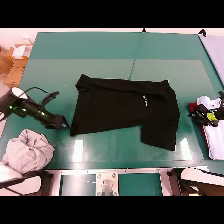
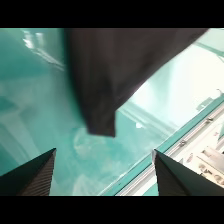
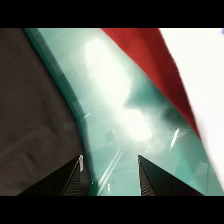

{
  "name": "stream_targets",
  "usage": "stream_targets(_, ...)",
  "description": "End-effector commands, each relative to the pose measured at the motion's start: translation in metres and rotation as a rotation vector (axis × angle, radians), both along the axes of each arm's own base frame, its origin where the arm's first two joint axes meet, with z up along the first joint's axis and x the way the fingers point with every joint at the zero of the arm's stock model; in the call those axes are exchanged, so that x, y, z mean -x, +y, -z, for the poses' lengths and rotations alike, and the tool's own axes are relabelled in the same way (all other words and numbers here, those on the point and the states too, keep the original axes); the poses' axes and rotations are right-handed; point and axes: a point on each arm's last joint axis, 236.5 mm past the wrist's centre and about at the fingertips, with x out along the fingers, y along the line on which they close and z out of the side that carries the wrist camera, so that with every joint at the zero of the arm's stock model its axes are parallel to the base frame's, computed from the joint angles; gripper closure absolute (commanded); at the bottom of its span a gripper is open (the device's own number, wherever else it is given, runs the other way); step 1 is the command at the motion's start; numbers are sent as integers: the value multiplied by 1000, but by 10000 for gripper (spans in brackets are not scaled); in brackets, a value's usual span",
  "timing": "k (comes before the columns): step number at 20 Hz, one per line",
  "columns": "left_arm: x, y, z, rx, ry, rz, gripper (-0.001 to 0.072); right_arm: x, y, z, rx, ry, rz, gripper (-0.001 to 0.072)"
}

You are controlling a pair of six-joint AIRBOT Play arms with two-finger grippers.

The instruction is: Fold the shirts.

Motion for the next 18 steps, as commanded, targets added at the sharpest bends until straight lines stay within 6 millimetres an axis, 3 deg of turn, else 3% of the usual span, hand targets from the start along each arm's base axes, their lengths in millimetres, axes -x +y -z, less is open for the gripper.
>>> stream_targets(1, 10, -23, 16, 0, 8, 9, 27, 0, -1, 5, -8, 8, 6, 295)
stream_targets(5, 0, -17, 40, -172, -37, -12, 28, 2, 1, 11, -21, 23, 6, 296)
stream_targets(6, -3, -17, 43, -198, -39, -31, 39, 2, 1, 11, -21, 22, 6, 296)
stream_targets(7, -4, -18, 45, -220, -40, -39, 100, 2, 1, 11, -21, 23, 6, 296)
stream_targets(9, 0, -17, 50, -275, -37, -25, 112, 2, 0, 11, -20, 22, 7, 296)
stream_targets(12, 3, -9, 55, -359, -34, -13, 292, 2, 0, 12, -21, 23, 7, 296)
stream_targets(15, 2, -6, 56, -380, -24, -43, 327, 2, 1, 12, -23, 24, 6, 297)
stream_targets(16, 4, -5, 56, -383, -16, -35, 509, 2, 1, 12, -23, 25, 6, 297)
stream_targets(17, 8, -5, 55, -384, -2, -27, 596, 2, 1, 12, -23, 25, 6, 297)
stream_targets(18, 11, -3, 55, -388, 9, -17, 595, 2, 1, 12, -23, 25, 6, 297)
